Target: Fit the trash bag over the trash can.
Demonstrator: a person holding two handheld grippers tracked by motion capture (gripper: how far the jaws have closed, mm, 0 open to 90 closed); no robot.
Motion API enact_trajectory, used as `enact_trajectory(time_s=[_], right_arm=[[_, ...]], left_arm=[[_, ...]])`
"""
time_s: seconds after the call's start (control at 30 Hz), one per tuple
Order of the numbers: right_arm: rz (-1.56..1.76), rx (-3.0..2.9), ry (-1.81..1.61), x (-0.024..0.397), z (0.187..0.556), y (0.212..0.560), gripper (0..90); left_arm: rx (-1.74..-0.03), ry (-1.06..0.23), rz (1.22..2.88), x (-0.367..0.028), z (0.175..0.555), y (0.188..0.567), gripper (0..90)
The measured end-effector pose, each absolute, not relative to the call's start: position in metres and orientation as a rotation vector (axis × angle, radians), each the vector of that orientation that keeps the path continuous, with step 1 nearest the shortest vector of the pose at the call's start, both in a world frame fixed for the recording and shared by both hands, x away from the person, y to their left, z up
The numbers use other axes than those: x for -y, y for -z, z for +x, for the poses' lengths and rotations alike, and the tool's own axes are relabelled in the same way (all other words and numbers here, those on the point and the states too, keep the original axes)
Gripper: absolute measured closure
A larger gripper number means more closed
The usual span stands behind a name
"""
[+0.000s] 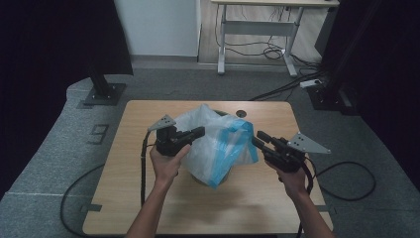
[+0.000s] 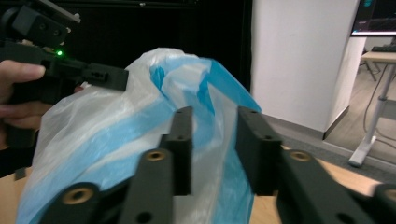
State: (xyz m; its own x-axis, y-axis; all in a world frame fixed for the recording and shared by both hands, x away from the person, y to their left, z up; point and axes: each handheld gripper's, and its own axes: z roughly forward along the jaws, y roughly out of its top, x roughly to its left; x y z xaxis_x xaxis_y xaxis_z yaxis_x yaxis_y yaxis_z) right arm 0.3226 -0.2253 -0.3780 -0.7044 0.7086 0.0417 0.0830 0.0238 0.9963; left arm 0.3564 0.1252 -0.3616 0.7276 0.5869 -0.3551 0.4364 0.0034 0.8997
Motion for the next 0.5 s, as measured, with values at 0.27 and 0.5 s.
enact_trajectory(time_s=[0.27, 0.5], right_arm=[[0.836, -1.862, -1.729, 0.202, 0.343, 0.379, 65.4], [0.817, -1.843, -1.651, 0.193, 0.344, 0.375, 88.7]], left_arm=[[-0.859, -0.142, 1.636, -0.124, 0.364, 0.361, 90.0], [-0.879, -0.173, 1.63, -0.125, 0.373, 0.358, 90.0]])
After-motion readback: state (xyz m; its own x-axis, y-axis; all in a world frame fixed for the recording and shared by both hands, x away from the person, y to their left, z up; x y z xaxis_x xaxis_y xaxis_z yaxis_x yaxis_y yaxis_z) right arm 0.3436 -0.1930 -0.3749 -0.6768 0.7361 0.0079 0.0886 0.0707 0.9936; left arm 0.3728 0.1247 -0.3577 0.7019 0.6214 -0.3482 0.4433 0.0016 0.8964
